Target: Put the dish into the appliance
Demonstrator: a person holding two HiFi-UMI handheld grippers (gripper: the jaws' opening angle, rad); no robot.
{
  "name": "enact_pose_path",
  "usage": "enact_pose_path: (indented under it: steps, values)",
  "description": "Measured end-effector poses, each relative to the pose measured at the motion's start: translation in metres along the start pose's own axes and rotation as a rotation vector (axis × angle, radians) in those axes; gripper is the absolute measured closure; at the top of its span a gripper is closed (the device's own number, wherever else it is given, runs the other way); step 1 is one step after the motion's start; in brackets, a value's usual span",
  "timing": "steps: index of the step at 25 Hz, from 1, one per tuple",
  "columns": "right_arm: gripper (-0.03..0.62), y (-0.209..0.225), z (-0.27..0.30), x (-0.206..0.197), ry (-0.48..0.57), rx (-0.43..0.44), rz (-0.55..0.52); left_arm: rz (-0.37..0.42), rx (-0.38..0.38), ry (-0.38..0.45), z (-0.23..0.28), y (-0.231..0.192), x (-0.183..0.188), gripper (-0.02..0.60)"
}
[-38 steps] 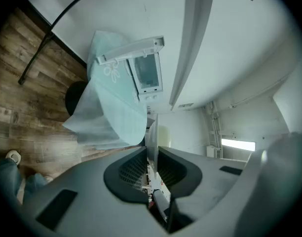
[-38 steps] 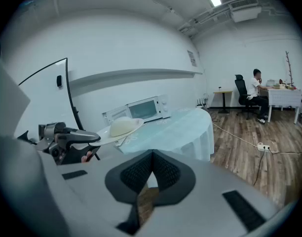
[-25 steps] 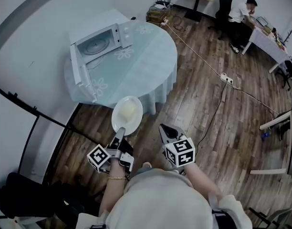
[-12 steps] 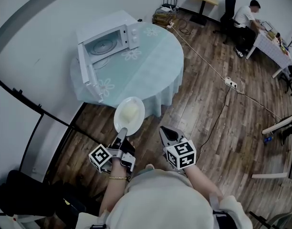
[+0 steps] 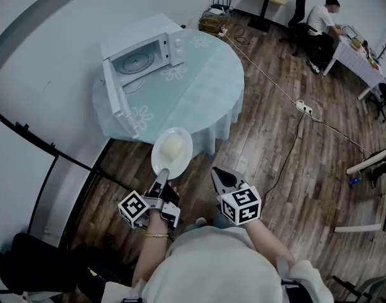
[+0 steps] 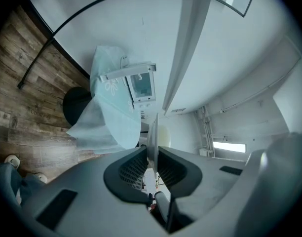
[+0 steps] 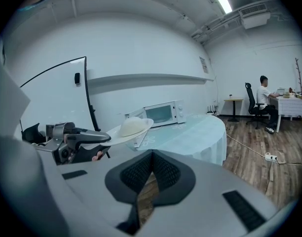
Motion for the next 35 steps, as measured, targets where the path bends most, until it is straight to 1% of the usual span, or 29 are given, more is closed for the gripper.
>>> enact_pose_path:
  steps: [2, 5, 9, 11, 18, 21, 27, 29, 35]
  values:
    - [0.589, 0.000, 0.002, 0.001, 0.000, -0.005, 0.001, 0.001, 0.010, -0.003, 0.002, -0.001, 0.002, 0.528]
    - [0.589, 0.003, 0.008, 0.002, -0.004, -0.003, -0.001, -0.014, 0.000, -0.003, 0.010, -0.002, 0.002, 0.528]
    - [0.589, 0.011, 0.024, 0.004, 0.001, 0.009, -0.003, -0.008, 0.012, -0.003, 0.024, -0.007, 0.006, 0.528]
    - [0.589, 0.017, 0.034, 0.007, 0.001, 0.020, -0.006, -0.014, 0.008, 0.002, 0.033, -0.008, 0.007, 0.528]
    - [0.589, 0.049, 0.080, 0.027, 0.003, 0.050, -0.022, -0.013, 0.037, 0.030, 0.077, -0.008, 0.019, 0.528]
    - [0.589, 0.065, 0.101, 0.035, 0.000, 0.061, -0.029, -0.033, 0.030, 0.051, 0.100, -0.010, 0.024, 0.528]
    - [0.589, 0.097, 0.145, 0.055, -0.007, 0.099, -0.038, -0.025, 0.045, 0.087, 0.146, -0.011, 0.034, 0.528]
    - [0.589, 0.107, 0.160, 0.063, -0.016, 0.119, -0.043, -0.022, 0.069, 0.106, 0.159, -0.009, 0.037, 0.528]
    - [0.589, 0.135, 0.201, 0.090, -0.026, 0.182, -0.055, -0.037, 0.064, 0.161, 0.200, -0.001, 0.043, 0.528]
Point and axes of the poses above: the fingertips, and each gripper's own axes: z forward along the fingers, y to its right, x out of its top, the point moved 10 cm from there along -z, backward along the fingers, and after that the axes turned 9 degrees about y, right-handed, at the moved point
